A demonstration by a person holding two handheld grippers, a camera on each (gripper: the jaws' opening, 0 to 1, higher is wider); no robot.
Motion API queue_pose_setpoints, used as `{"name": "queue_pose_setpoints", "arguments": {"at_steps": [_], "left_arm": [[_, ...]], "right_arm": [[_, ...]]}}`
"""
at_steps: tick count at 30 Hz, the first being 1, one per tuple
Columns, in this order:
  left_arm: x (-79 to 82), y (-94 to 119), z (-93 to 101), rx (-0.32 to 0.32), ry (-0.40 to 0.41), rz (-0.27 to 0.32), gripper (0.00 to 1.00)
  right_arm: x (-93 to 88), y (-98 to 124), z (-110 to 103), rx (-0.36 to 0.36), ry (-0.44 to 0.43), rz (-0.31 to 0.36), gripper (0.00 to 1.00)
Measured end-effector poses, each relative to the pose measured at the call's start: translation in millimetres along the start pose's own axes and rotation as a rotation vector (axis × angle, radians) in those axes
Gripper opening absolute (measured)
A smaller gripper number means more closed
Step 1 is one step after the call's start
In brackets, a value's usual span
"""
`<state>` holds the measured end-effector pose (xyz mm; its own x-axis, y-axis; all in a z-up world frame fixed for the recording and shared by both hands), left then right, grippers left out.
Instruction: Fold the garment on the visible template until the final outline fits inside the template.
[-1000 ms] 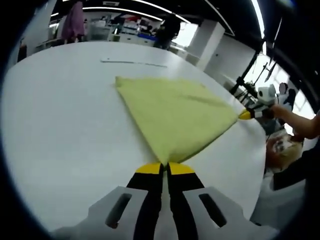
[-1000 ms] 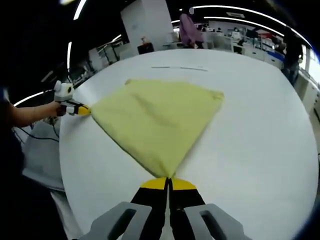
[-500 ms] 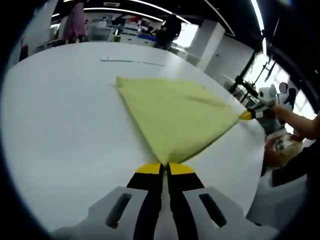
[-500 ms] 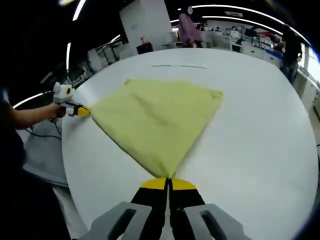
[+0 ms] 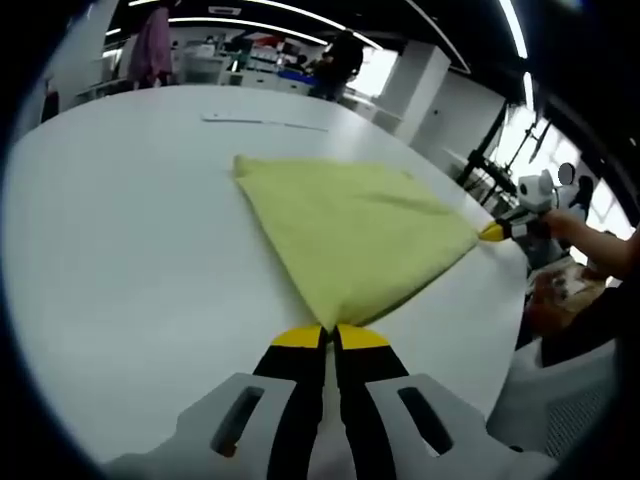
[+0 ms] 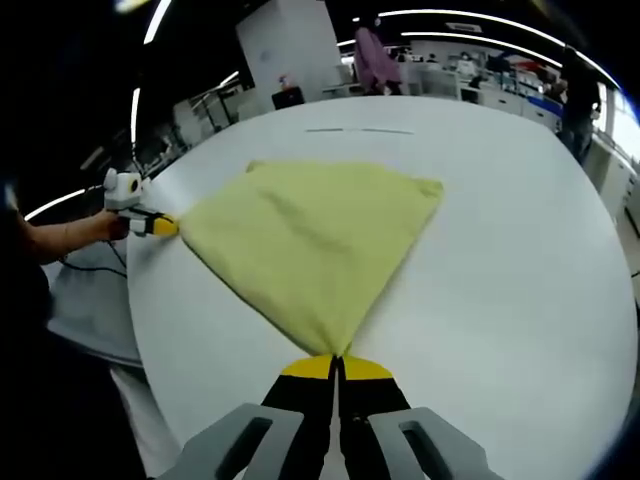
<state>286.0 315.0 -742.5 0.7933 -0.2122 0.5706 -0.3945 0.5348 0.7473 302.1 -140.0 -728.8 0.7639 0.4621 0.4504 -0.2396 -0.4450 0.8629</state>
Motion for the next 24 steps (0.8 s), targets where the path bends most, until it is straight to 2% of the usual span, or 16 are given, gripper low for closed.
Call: {"name": "queue_pose_setpoints", "arguments": {"at_steps": [7,14,17,24], "left_arm": [[-0.1,-1,1.2,0.020,-0.007,0.002,0.02],[-0.9,-2,2.5,0.026,0.029,0.019,0.03],[1.1,-1,3.7,0.033,0.047,0.054,0.06],[8.8,5,5.8,0.055,0.038,0.101,0.23]], "right_arm": [[-0.8,-1,-2,0.000,0.005,0.015,0.00],[1.2,-2,-2,-0.013,0.009,0.022,0.00],[3.8,0,-3,-0.015,-0.005,0.048,0.01],[11.7,4,-9,-0.013,0.008,0.087,0.21]]}}
Point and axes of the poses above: the point that each gripper's makers call its tool centre point, and the gripper's own axes: y roughly backward along the fingers, z roughly to its right, x roughly out of its top, the point moved 9 cm from there along y, roughly backward along the fingers, and after that the axes turned 13 degrees about -z, right-handed, at the moved point
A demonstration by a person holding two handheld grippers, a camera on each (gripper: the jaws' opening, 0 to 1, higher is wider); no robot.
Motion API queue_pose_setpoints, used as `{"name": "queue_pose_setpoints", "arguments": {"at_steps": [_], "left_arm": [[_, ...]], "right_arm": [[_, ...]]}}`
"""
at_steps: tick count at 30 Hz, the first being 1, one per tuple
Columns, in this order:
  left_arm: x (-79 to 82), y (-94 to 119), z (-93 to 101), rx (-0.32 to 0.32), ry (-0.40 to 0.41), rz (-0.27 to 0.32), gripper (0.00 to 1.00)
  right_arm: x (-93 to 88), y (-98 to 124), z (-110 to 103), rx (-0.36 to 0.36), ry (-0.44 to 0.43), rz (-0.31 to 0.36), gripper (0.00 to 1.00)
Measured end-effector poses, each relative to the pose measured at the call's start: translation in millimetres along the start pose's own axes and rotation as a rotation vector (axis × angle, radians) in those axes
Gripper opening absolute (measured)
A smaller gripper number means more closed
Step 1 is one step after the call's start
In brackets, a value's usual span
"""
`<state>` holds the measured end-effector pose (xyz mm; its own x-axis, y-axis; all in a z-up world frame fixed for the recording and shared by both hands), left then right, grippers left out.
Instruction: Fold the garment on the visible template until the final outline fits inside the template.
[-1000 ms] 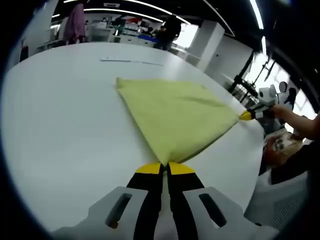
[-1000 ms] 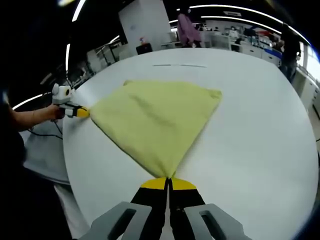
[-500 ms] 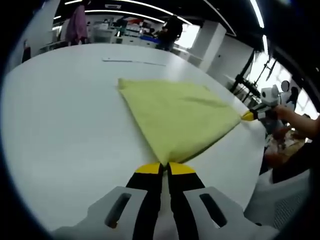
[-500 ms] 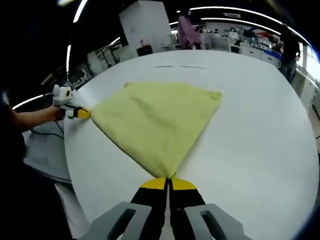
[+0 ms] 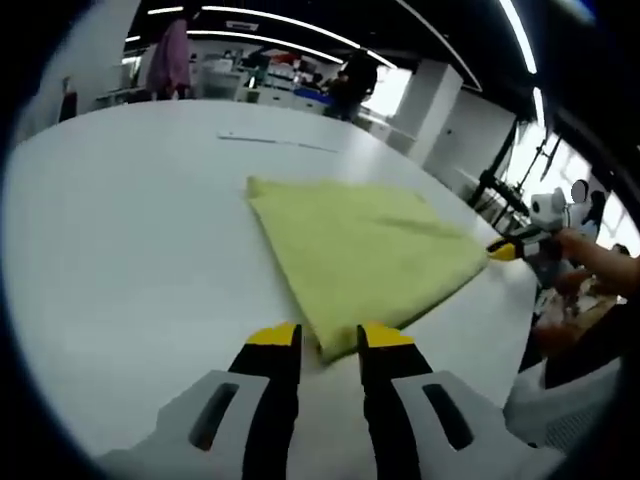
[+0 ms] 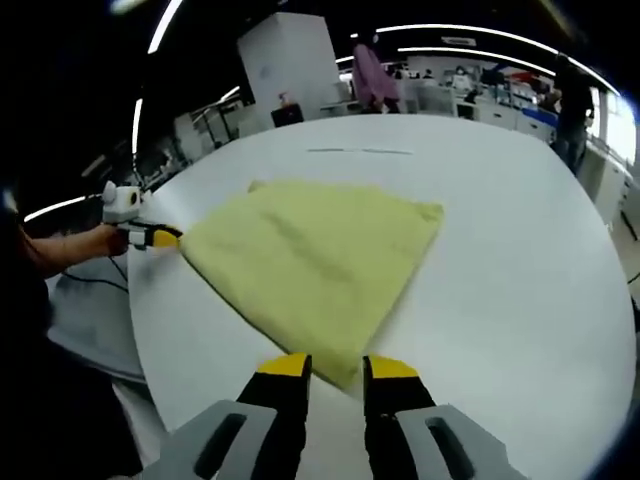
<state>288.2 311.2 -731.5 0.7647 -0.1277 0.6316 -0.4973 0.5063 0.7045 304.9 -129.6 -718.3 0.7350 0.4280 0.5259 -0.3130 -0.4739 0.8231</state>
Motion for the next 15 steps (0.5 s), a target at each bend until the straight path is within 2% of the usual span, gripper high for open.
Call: {"name": "queue_pose_setpoints", "arguments": {"at_steps": [6,10,15], "left_arm": [[4.7,10,9.2,-0.004,-0.049,0.025,0.36],[12.6,21,17.4,-0.004,-0.085,0.075,0.49],[18.2,31,21.4,-0.030,-0.084,0.099,0.56]], "right_arm": [[10.4,3,-11,0.007,0.028,0.051,0.46],[20.7,11,-23,0.027,0.052,0.107,0.55],[30.9,19,-35,0.043,0.068,0.164,0.69]]}}
Point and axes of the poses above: the point that each gripper's makers call its tool centre point, and the gripper's own axes: y roughly backward along the fingers, z roughly to its right, x roughly out of its top, the point moved 9 cm from there along y, roughly backward along the fingers, and after that the axes turned 13 degrees about -z, right-handed, at the moved point
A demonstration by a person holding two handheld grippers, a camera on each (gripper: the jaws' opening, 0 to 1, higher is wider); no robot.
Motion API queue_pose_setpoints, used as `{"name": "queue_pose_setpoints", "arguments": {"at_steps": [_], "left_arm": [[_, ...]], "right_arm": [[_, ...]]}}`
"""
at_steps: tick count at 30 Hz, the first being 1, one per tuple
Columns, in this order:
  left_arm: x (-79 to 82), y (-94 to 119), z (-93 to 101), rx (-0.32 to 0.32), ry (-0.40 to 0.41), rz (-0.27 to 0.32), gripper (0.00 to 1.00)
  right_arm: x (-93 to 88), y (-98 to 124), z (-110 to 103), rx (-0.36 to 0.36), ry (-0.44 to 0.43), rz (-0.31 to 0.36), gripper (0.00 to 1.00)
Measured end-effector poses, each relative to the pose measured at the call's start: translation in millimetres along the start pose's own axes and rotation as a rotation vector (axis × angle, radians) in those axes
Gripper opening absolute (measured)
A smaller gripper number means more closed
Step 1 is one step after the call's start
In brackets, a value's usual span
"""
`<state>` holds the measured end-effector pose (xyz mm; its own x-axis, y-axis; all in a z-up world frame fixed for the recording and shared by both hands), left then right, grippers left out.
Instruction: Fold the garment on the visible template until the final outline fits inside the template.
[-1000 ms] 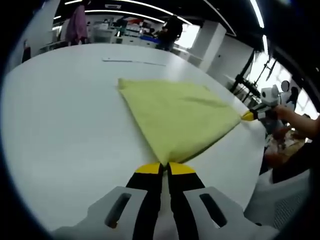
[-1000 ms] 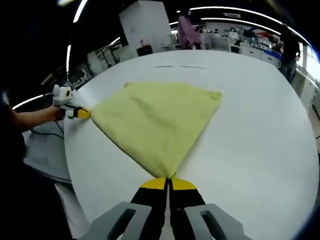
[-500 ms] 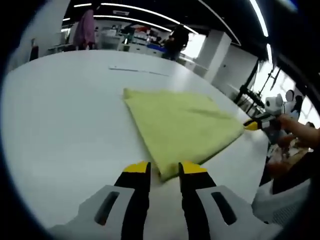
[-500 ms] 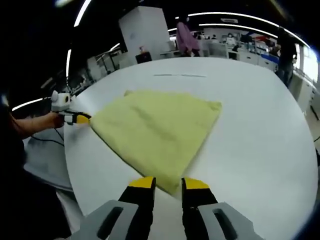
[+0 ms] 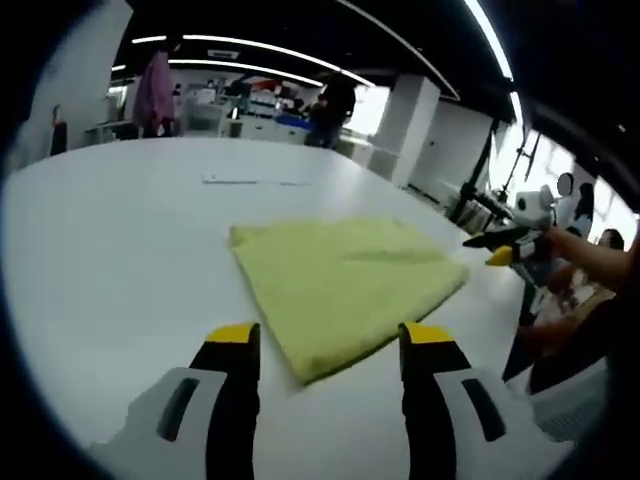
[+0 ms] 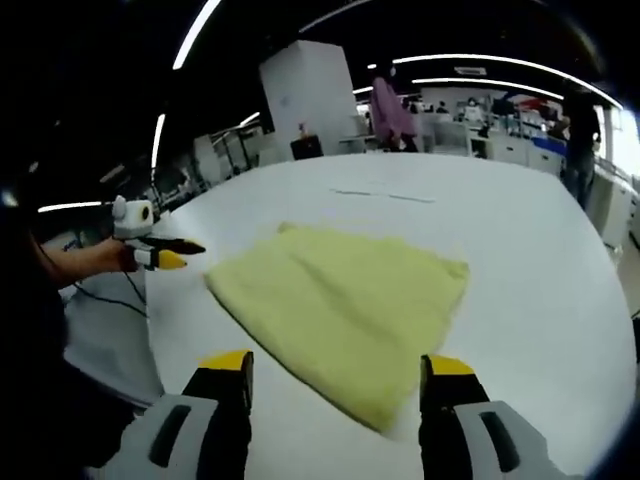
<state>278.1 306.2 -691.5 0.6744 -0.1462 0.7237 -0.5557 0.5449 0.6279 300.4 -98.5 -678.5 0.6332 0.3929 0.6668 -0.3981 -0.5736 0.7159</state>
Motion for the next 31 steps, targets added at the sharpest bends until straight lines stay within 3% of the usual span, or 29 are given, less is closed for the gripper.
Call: {"name": "queue_pose_setpoints", "arguments": {"at_steps": [9,17,25,31], "left_arm": [[10.9,16,8.0,0.008,-0.051,0.064,0.77],[10.0,18,10.8,0.020,-0.107,0.061,0.90],[11.7,20,12.7,0.035,-0.144,0.103,0.99],[11.2,18,14.5,0.049,-0.169,0.080,0.99]], "right_arm": [[10.9,7,-18,0.021,0.050,0.068,0.84],[7.7,5,-30,0.034,0.054,0.096,0.99],[7.6,11,-33,0.011,0.032,0.155,0.99],[5.5,11,-34,0.001,0.014,0.154,0.99]]}}
Point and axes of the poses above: the point that each gripper's makers call its tool centre point, and the gripper's own axes: y roughly backward along the fingers, z roughly to its right, x roughly out of its top, the point moved 9 cm from there along y, roughly backward along the fingers, and after that the axes turned 13 degrees about -z, right-handed, at the moved point
